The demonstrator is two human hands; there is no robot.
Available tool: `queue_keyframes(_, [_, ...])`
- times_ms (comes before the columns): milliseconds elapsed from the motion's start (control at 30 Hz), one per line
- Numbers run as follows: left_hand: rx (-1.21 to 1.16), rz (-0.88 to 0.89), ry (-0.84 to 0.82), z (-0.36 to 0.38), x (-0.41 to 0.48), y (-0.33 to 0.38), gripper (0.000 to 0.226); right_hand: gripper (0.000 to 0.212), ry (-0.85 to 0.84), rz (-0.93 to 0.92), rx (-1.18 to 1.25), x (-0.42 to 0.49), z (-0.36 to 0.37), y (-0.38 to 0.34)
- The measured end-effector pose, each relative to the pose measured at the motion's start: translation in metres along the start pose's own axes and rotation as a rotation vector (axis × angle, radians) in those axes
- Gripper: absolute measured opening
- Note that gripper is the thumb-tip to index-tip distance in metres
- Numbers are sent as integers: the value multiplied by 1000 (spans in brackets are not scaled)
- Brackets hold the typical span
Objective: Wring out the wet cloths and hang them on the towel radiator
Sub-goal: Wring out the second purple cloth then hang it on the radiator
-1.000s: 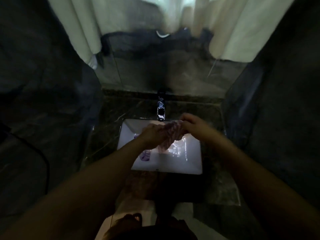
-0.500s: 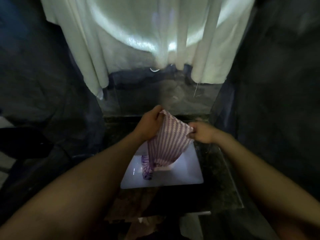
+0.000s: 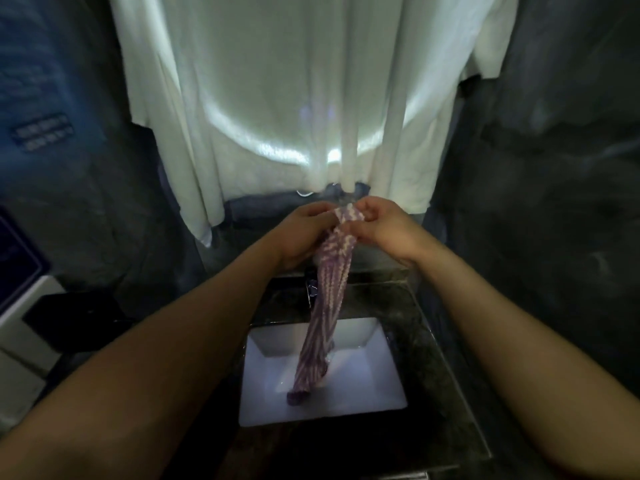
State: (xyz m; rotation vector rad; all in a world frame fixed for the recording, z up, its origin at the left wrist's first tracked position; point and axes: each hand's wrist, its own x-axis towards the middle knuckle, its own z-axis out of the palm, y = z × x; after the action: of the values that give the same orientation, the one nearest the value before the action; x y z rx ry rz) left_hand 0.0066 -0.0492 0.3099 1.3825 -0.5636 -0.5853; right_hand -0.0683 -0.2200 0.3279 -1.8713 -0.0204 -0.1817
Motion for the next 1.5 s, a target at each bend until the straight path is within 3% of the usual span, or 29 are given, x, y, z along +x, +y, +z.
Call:
queue_keyframes(67, [130,40,-93,-5,0,-3,37,21,-35,51,221,-5,4,-6])
queue_keyframes(133, [455,79,-76,-7,-2,-4,45,24,-108,100,327,-10,2,-5])
queue_keyframes(233, [616,152,63,-5,-2,-8,33,23,-58,167,245,-12,-2,-2])
queue_keyframes(333, [559,171,156,-1,-1,-8,20,13,169,184,-9,-11,-12,13])
queue_keyframes(400, [442,181,186,7,-2,2,17,11,41,187,-80,-14,-16,26])
queue_keyframes(500, [337,270,232,21,-3,34,16,48,-237,165,-118,-14,-2,50])
queue_keyframes(567, [257,319,283,25,-2,54,21,64,-255,160,-102,-8,16,68])
queue_keyframes(733, [-200,306,380,19,-8,89,19,38,-196,203,-62,0,47,97])
queue_keyframes(833, [-467,273,516,-3,-13,85,19,54,-226,205,-128,0,52,111])
queue_keyframes(933, [-504,198,787,-28,-18,68,19,30,-129,225,-196,4,42,120])
queue_keyframes(1033, [-307,-66,1039,-58,-25,27,32,12,5,224,-249,10,21,116])
queue_keyframes(1133, [-209,-408,945,-83,-26,-31,32,8,29,162,-256,11,7,86])
queue_keyframes(1233, [-247,-699,760,-57,-51,-54,19,22,-102,104,-350,11,1,56])
queue_keyframes(1333, [-186,-700,645,-38,-61,-67,18,47,-253,6,-491,11,5,41])
queue_keyframes(1500, [-111,-615,465,-27,-39,-86,18,38,-276,-69,-621,13,18,39])
